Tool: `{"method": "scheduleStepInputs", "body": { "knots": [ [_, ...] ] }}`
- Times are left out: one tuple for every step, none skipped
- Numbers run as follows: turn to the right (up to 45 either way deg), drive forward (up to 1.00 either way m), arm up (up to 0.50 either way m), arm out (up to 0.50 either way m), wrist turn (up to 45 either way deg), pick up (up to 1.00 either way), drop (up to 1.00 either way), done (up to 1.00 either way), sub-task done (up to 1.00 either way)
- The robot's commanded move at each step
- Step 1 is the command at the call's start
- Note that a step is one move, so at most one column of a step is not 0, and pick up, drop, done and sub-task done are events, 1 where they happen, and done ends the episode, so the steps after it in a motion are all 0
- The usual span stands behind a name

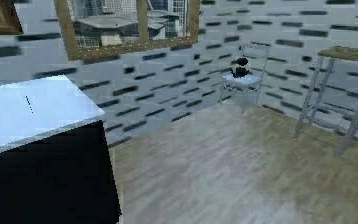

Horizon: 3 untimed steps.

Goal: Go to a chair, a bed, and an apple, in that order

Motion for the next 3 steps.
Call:
{"method": "scheduleStepInputs", "body": {
  "knots": [
    [30.0, 0.00, 0.00, 0.00, 0.0, 0.00, 0.00, 0.00, 0.00],
    [0.0, 1.00, 0.00, 0.00, 0.0, 0.00, 0.00, 0.00, 0.00],
    [3.0, 0.00, 0.00, 0.00, 0.0, 0.00, 0.00, 0.00, 0.00]
  ]
}}
